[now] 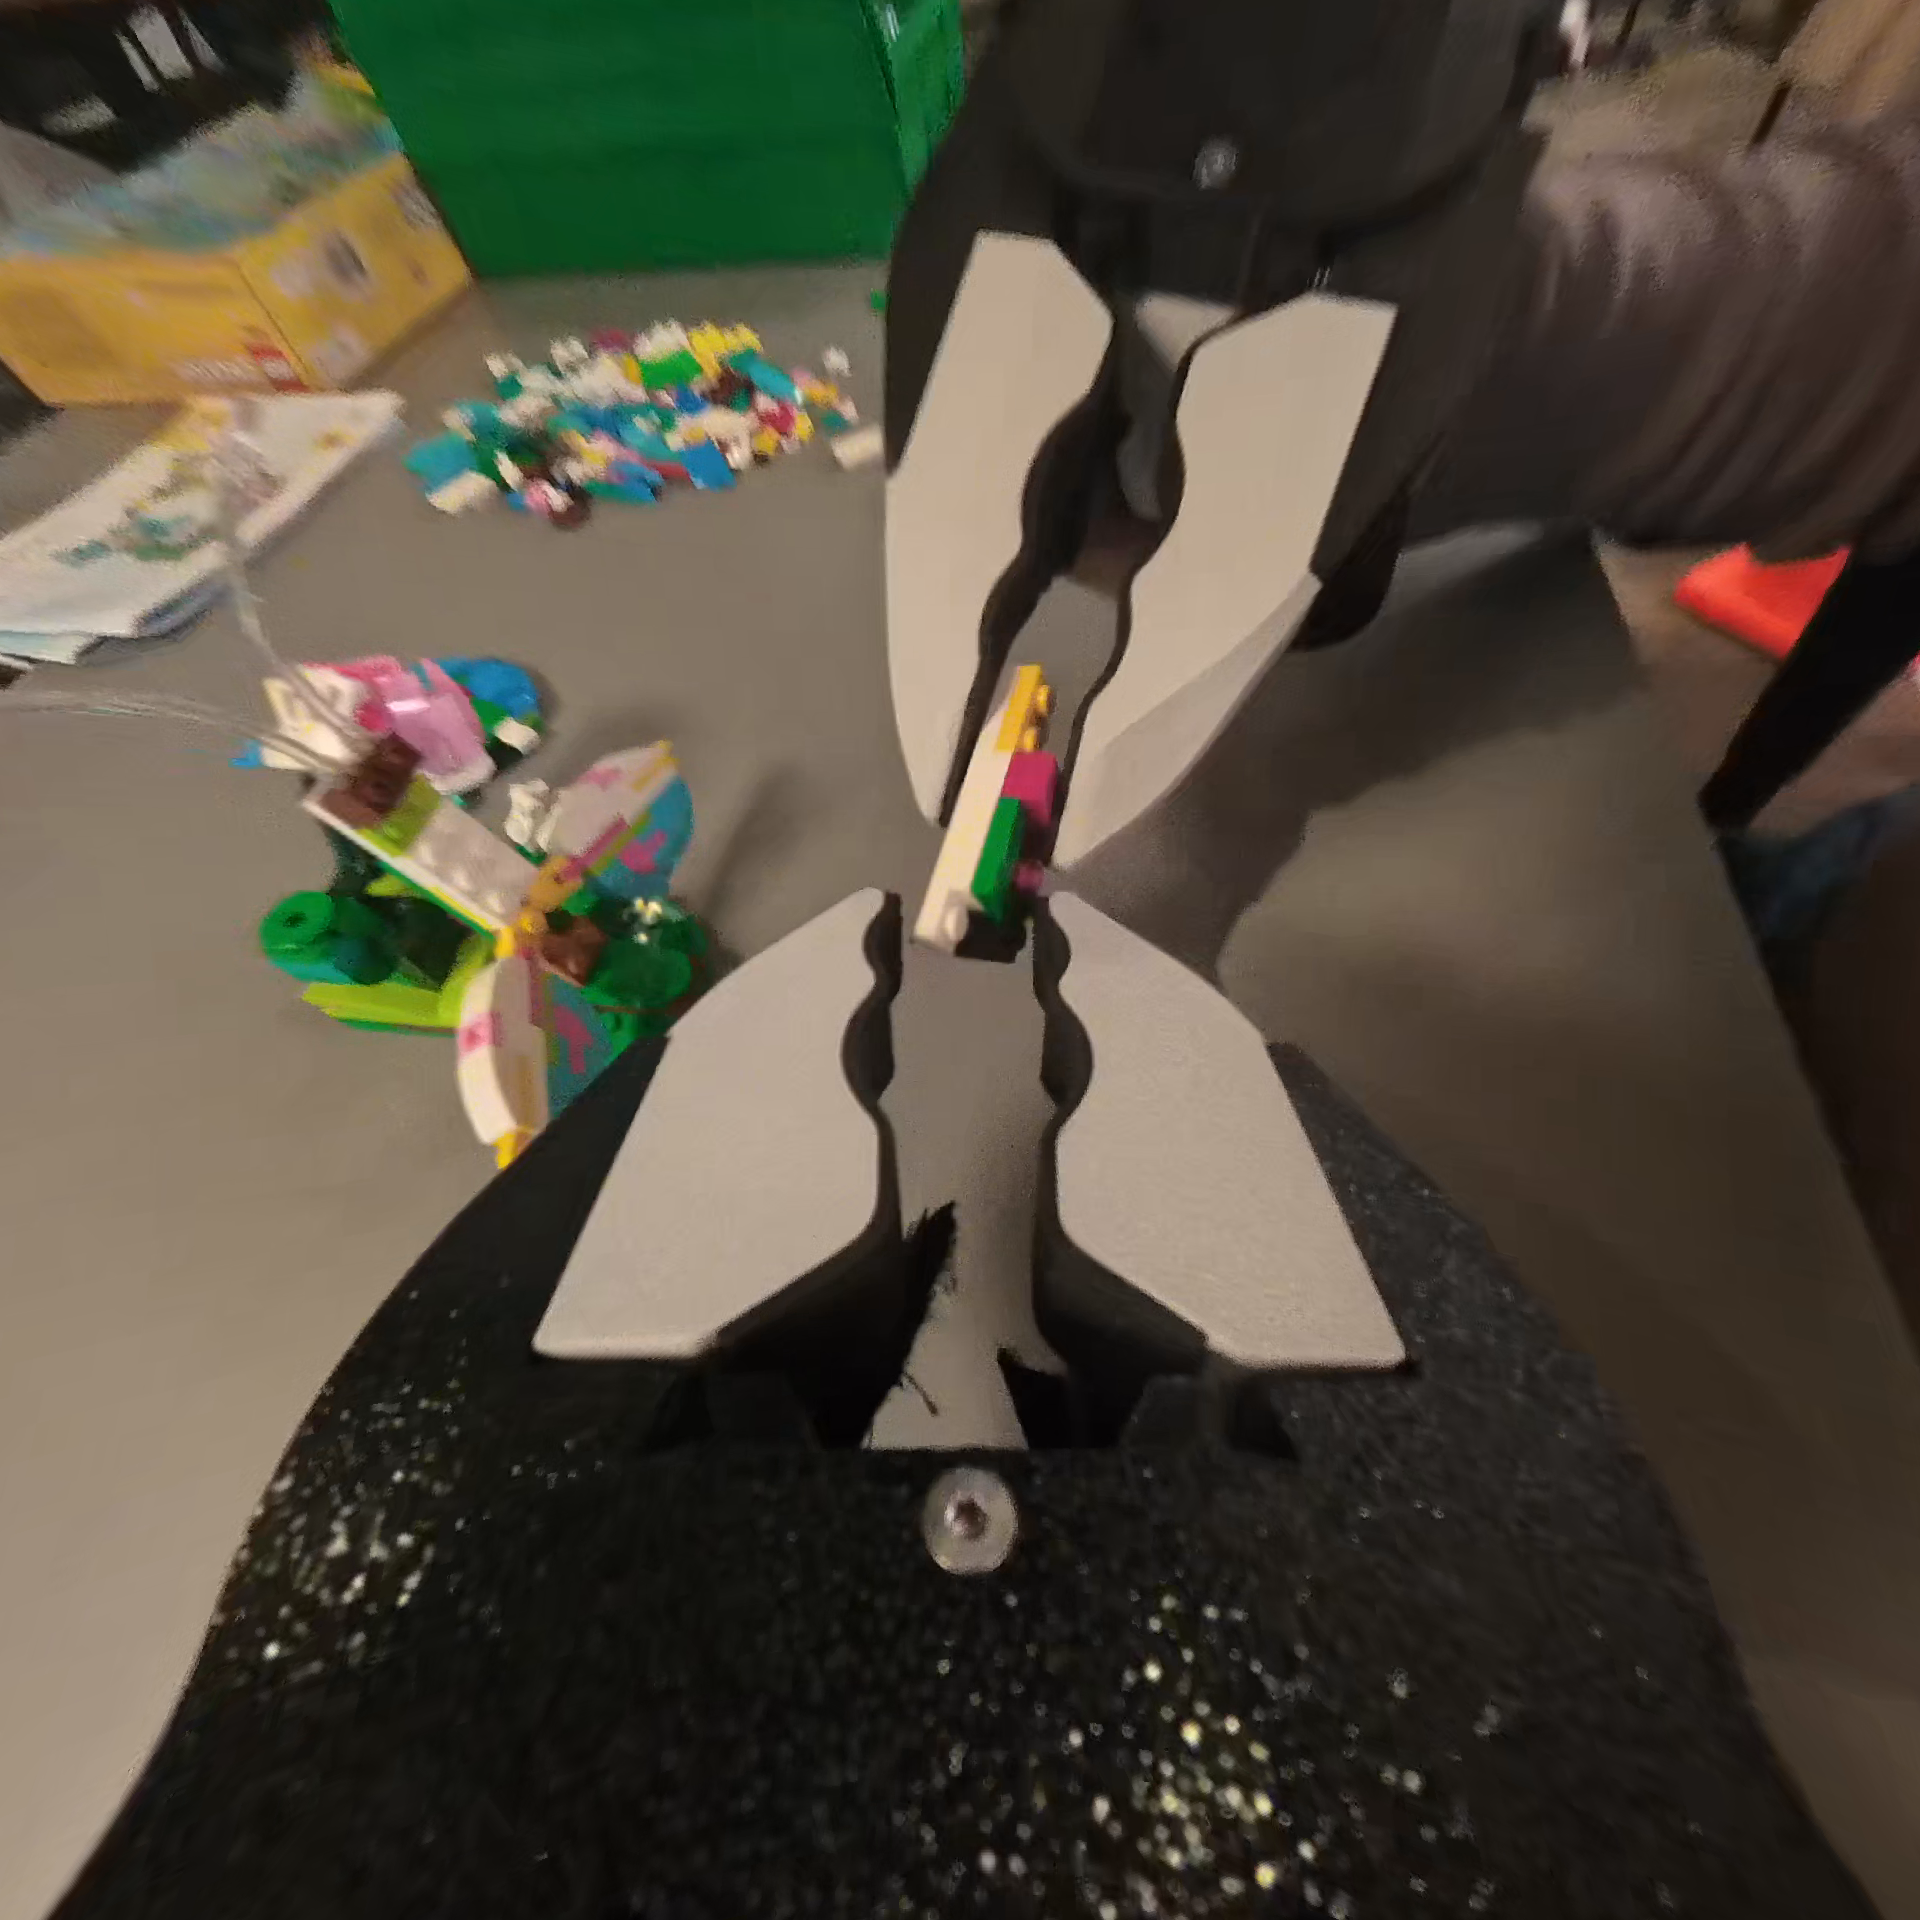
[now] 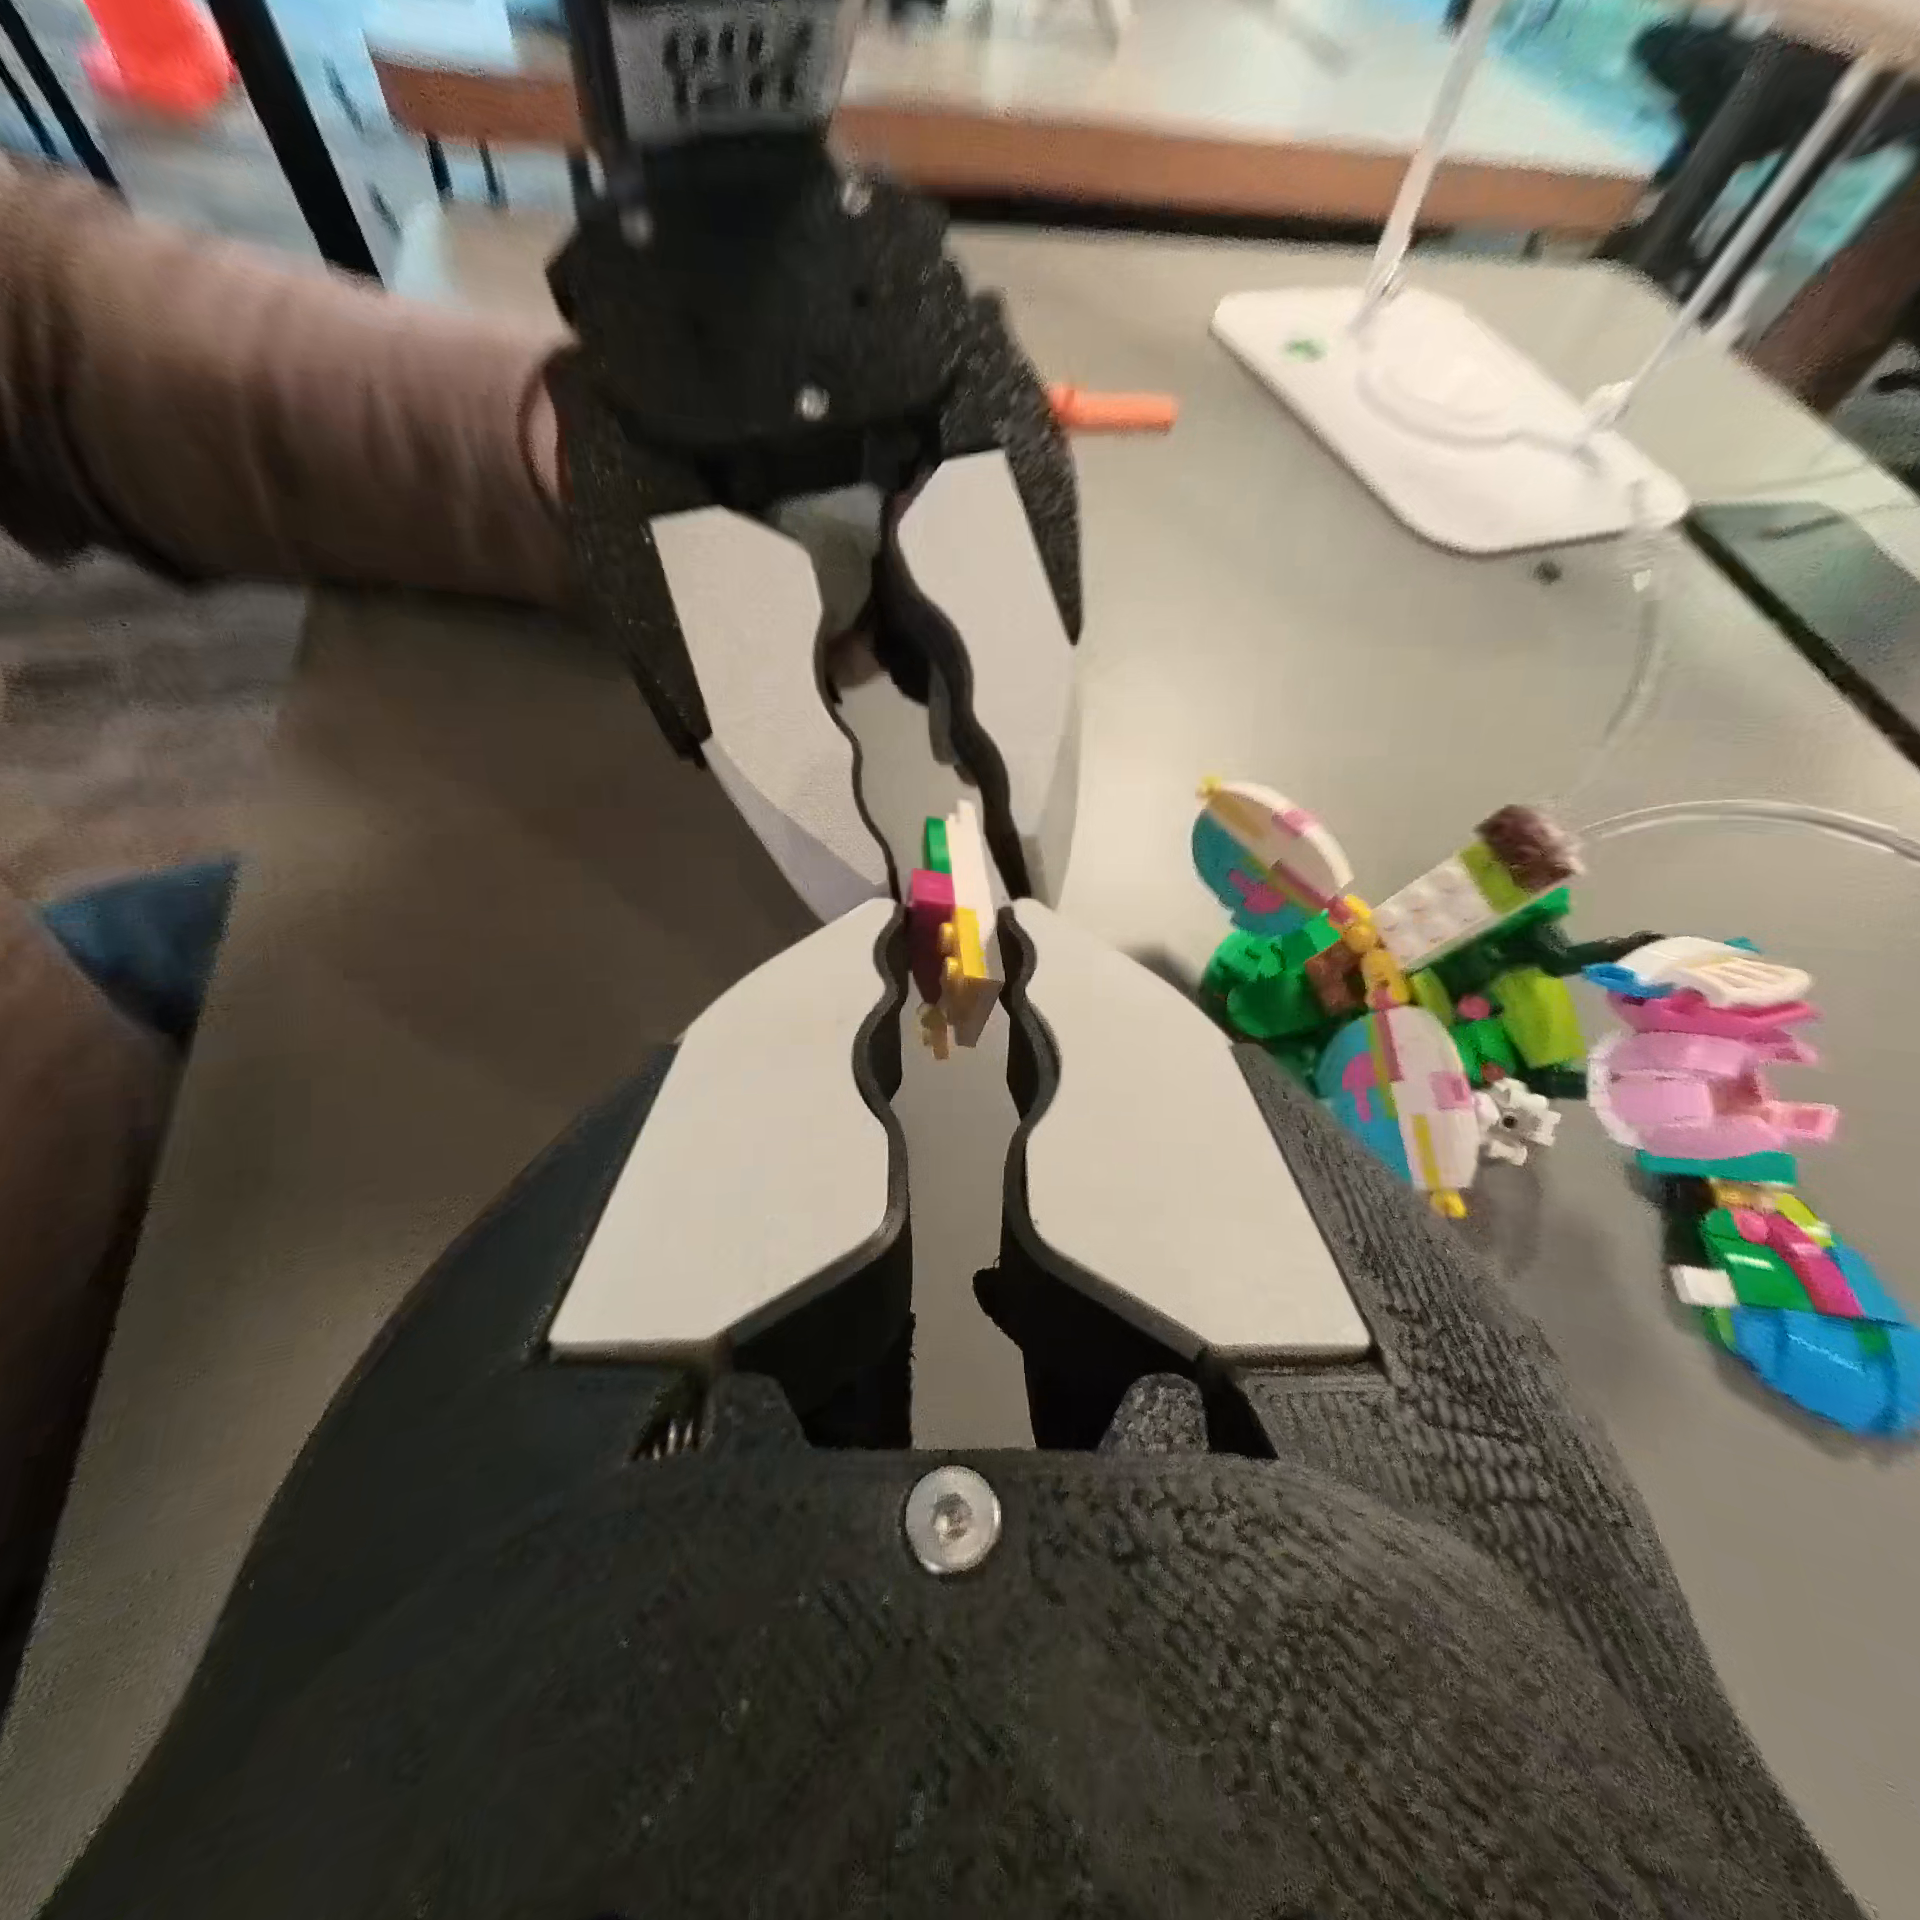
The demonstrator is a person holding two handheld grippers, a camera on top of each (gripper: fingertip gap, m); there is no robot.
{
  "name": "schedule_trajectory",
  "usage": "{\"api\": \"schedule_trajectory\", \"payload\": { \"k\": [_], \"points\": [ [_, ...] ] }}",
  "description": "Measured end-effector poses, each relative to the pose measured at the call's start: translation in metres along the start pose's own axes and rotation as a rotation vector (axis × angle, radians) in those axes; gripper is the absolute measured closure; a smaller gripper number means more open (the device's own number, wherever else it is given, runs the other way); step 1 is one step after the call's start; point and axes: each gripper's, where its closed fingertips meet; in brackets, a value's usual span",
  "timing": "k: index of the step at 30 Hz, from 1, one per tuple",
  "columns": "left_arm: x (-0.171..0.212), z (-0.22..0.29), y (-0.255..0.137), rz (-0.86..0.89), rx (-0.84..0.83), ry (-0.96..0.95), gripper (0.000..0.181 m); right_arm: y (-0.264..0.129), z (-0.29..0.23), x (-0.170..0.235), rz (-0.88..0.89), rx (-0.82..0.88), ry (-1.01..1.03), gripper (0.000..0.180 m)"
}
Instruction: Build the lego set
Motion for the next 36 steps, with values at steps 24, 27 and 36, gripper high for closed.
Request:
{"api": "schedule_trajectory", "payload": {
  "k": [24,27,36],
  "points": [
    [-0.044,-0.017,-0.028,0.393,-0.128,-0.010,0.162,-0.017,0.010,-0.028,0.315,-0.071,0.109,0.166],
    [-0.040,-0.023,-0.027,0.338,-0.226,0.057,0.164,-0.012,0.016,-0.025,0.260,0.087,-0.017,0.166],
    [-0.022,0.000,-0.008,0.212,-0.055,0.123,0.161,-0.002,-0.001,0.000,0.121,0.078,-0.326,0.166]
  ]
}}
Point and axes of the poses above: each gripper's, where its closed fingertips meet, y out along the fingers, x out of its underside, z = x × y across the jaws, and after that the axes turned 11 degrees about y, right-handed
